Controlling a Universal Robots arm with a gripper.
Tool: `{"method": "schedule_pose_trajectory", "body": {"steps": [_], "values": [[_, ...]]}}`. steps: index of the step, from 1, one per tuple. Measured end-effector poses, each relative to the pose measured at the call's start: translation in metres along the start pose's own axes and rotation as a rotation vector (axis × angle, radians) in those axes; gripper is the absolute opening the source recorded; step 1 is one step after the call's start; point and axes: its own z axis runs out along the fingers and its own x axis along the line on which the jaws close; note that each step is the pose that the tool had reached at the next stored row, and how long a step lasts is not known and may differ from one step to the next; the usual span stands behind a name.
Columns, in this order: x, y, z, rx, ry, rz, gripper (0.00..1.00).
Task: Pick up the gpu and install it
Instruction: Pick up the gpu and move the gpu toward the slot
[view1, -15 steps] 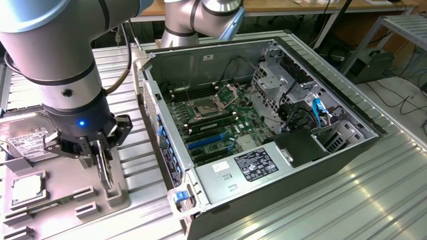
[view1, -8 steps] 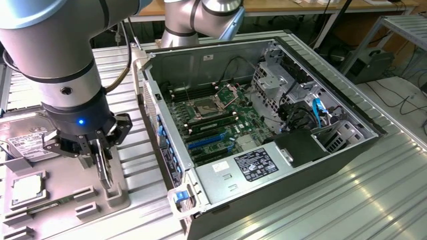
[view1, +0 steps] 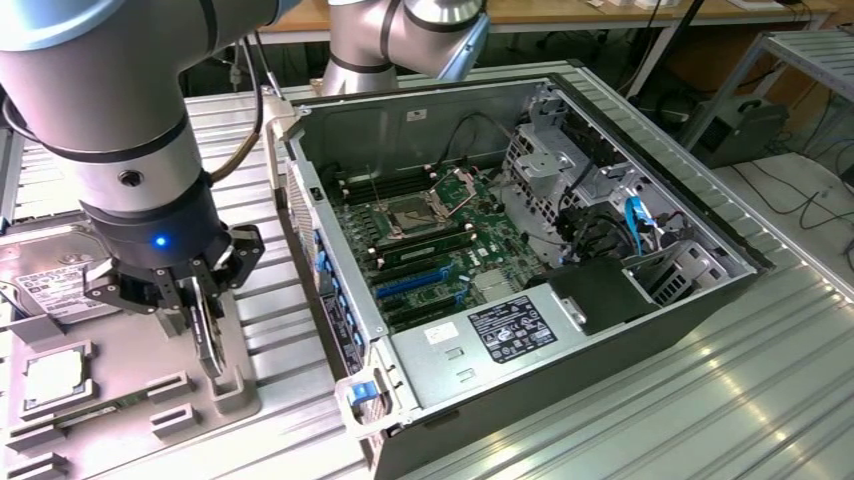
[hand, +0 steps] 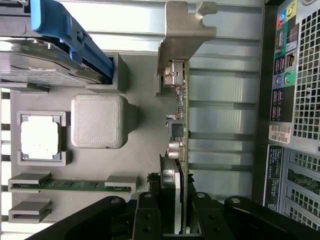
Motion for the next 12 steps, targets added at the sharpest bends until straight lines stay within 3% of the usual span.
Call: {"method": "schedule_pose_trajectory", "body": {"steps": [12], "values": [[0.0001, -0.0033, -0.0096, -0.0004, -0.0001, 0.0, 0.28]]}}
